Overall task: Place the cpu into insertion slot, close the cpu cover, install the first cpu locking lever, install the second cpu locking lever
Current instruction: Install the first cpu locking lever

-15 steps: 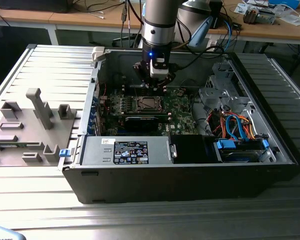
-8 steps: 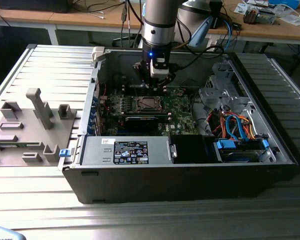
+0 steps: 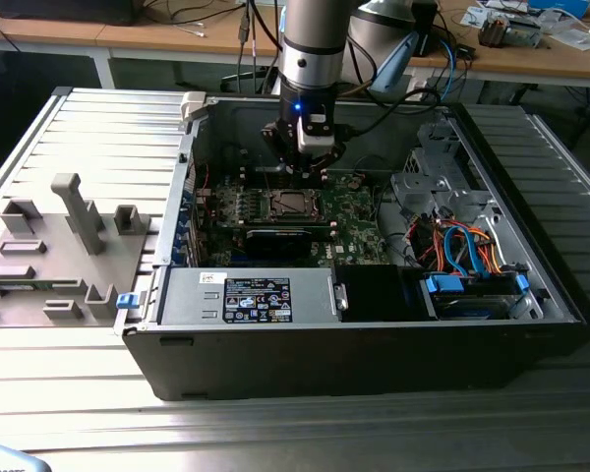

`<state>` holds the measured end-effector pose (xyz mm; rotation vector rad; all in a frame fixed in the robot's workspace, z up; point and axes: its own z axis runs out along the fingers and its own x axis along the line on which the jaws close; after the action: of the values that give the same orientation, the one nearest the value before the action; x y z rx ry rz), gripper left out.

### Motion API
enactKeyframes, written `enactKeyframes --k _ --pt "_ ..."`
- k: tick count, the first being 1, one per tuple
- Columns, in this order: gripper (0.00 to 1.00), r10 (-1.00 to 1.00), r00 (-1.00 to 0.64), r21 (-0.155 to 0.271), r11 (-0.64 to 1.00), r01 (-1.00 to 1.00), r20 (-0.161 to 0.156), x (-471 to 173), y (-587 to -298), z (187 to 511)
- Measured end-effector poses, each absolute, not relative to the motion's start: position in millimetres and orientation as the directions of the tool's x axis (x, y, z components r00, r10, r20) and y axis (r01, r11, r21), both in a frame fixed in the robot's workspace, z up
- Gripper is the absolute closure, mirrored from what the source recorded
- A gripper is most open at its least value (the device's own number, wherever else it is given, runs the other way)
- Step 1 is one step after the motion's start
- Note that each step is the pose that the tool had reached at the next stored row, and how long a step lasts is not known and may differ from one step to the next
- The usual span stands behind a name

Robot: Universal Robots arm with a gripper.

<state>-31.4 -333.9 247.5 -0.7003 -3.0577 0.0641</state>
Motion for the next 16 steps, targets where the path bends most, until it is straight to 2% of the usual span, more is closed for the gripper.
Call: enactKeyframes --k 16 --pt "0.89 0.398 -0.917 -0.041 0.917 0.398 -0.005 -31.4 -333.9 247.5"
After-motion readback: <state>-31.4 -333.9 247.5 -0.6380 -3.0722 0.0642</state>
